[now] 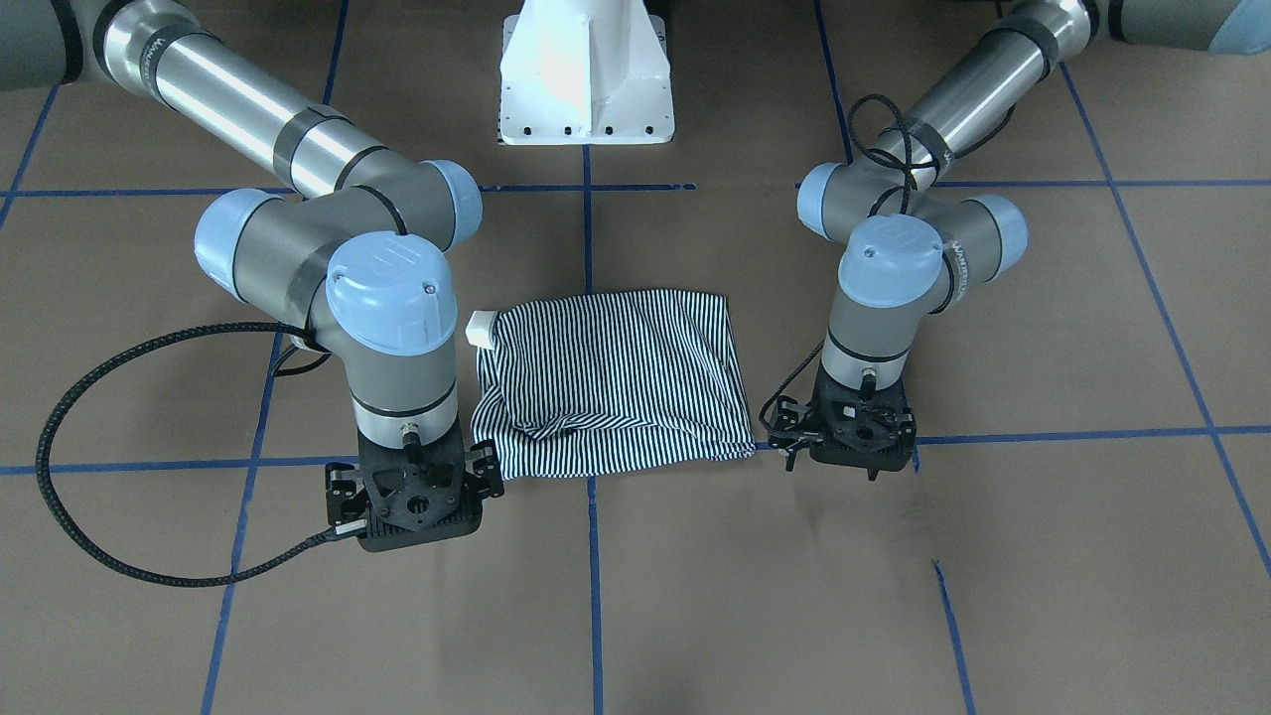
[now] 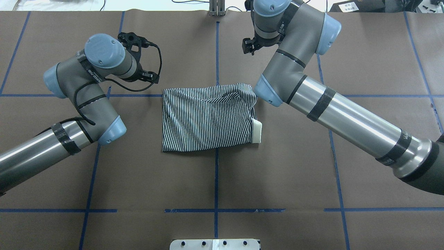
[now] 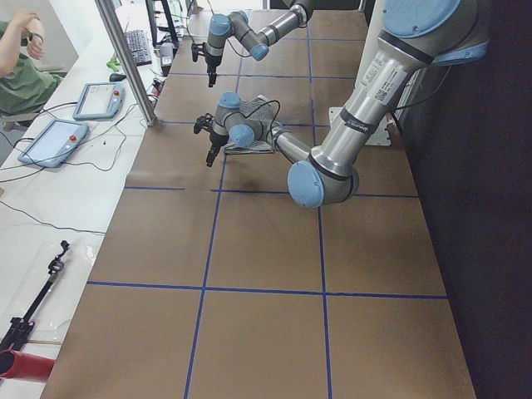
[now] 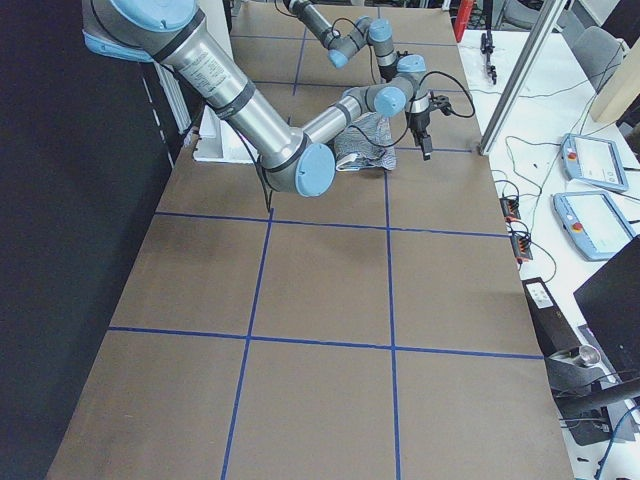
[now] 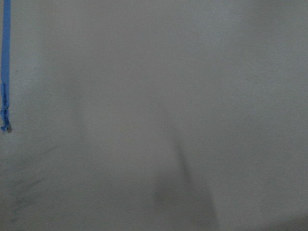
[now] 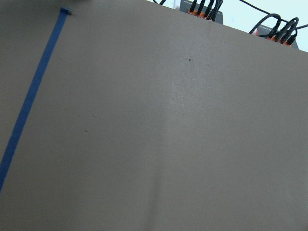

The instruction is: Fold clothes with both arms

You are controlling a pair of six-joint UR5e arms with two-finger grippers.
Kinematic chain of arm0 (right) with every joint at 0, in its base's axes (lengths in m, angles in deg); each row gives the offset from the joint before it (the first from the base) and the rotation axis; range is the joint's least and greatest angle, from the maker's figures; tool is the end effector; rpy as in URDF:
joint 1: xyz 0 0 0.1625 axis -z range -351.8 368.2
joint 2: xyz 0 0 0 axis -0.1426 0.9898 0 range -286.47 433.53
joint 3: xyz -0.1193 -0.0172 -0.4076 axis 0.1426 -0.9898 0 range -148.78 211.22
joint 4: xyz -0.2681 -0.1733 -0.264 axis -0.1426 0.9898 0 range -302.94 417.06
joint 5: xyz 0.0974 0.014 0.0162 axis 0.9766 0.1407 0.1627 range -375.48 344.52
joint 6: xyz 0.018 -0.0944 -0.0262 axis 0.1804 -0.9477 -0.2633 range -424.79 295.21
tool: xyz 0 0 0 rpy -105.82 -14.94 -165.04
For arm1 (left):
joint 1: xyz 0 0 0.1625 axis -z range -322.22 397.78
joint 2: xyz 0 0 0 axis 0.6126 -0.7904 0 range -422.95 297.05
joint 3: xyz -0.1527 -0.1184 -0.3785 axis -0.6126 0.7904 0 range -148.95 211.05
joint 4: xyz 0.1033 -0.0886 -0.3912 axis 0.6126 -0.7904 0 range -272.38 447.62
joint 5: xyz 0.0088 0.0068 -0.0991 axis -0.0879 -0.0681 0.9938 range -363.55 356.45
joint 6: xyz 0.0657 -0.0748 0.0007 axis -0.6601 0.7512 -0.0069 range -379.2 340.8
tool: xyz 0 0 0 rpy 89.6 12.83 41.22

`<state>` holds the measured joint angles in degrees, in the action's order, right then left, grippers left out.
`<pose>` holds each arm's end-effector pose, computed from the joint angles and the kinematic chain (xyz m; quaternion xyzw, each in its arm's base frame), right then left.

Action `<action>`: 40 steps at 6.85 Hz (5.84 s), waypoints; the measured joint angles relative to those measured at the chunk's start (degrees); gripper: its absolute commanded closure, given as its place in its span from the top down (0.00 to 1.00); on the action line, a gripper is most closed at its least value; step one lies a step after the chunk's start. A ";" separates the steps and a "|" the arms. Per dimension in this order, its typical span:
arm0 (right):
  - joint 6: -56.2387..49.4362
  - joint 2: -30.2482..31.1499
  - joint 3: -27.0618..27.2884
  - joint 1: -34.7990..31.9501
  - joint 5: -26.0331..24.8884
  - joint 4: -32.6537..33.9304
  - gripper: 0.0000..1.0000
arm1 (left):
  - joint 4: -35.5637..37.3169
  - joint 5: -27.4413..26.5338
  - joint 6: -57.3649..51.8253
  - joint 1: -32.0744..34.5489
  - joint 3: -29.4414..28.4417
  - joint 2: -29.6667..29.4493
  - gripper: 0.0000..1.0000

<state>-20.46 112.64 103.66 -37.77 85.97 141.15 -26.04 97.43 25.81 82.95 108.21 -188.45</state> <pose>-0.4720 -0.6516 0.2277 0.1741 -0.3002 -0.0311 0.9373 0.4463 -0.6113 0.3529 0.2151 0.3387 0.0361 0.9152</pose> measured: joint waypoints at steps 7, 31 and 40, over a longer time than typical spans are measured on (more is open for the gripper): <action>18.38 10.76 22.71 17.74 -11.18 6.49 1.00 | -1.67 6.50 -9.06 5.88 0.19 0.41 1.00; -52.98 47.06 23.05 -40.88 28.26 15.07 1.00 | 12.73 31.70 -46.39 40.86 16.89 35.90 1.00; -53.47 52.44 25.51 -41.39 30.39 15.04 1.00 | 14.73 33.81 -45.56 41.28 17.38 37.51 1.00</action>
<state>-73.93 165.08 129.17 -79.17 116.36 156.19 -11.31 131.23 -19.75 124.23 125.59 -150.94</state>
